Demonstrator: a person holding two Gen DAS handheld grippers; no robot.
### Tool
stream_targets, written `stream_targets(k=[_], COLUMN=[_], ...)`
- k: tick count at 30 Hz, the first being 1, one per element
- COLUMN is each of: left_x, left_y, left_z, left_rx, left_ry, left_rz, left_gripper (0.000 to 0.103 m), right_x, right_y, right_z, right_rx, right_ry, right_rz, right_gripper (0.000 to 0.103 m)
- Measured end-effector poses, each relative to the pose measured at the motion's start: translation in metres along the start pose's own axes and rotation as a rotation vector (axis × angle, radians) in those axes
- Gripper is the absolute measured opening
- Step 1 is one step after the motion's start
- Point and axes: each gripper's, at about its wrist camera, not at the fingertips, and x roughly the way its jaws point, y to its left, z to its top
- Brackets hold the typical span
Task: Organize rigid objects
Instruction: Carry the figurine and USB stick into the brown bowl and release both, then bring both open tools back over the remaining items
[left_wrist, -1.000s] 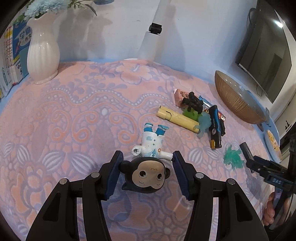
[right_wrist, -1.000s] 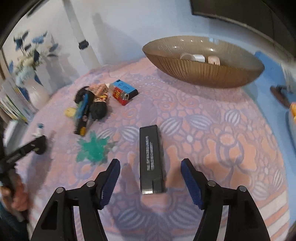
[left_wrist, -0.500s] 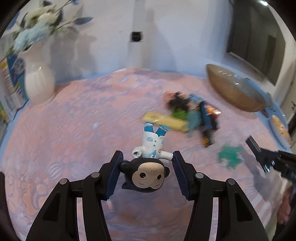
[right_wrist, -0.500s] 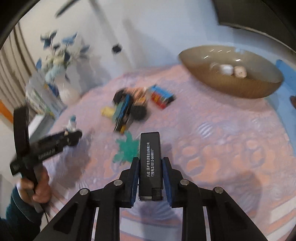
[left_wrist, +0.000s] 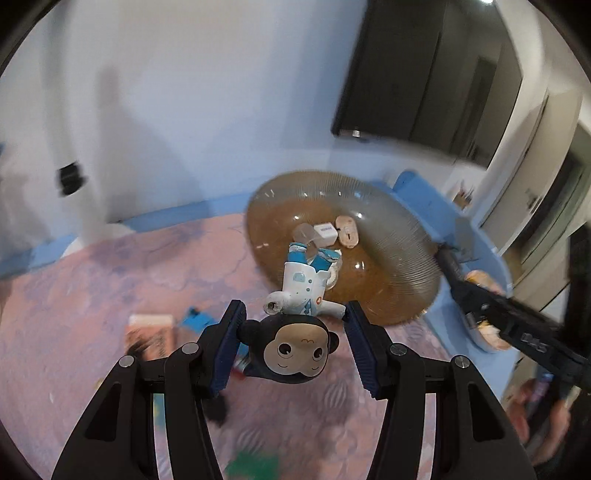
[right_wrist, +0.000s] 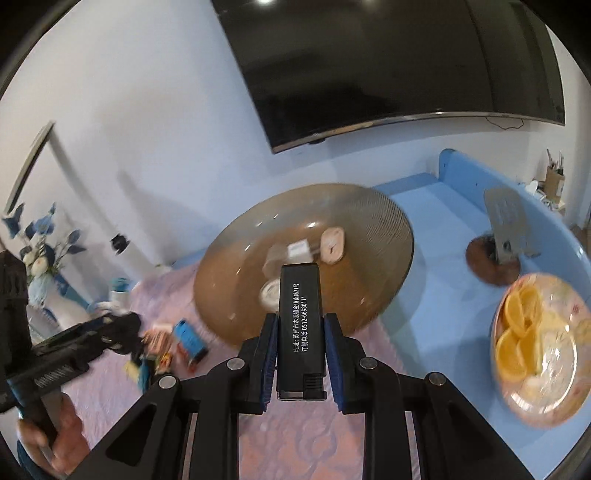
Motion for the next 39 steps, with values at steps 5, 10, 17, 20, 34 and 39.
stream_targets(k=[5,10,17,20,34,39], left_x=[0.04,0.052,-0.006,-0.036,-0.102,-0.064], left_y=[-0.03,-0.037,0.003,0.034,0.16,0.184], left_z=[0.015,0.021,0.013,0.0,-0.127,-0.166], left_rx=[0.004,0.02,0.015,-0.051,-0.241,-0.235], left_ry=[0.059,0.059,-0.06,-0.091,-0.141,-0.051], left_rz=[-0.067,-0.036,-0.055,-0.078,0.162,0.264], left_gripper=[0.052,0.058,0.072,0.072,0.079,0.079], right_x=[0.025,0.053,0.025,0.004,0.016,0.054], right_y=[0.004,0.003,-0.01,0.001,0.103,0.108], right_z=[0.017,0.018,0.011,0.003,-0.09,-0.123], right_rx=[-0.03,-0.066,-0.001,-0.039,-0.169,-0.193], right_ry=[0.06,0.146,0.09,0.065,0.136,0.181], right_rz=[-0.081,-0.138,-0.088,-0.102,0.124,0.104], right_gripper=[0.024,0.024,0.056,0.056,0.063,0.063])
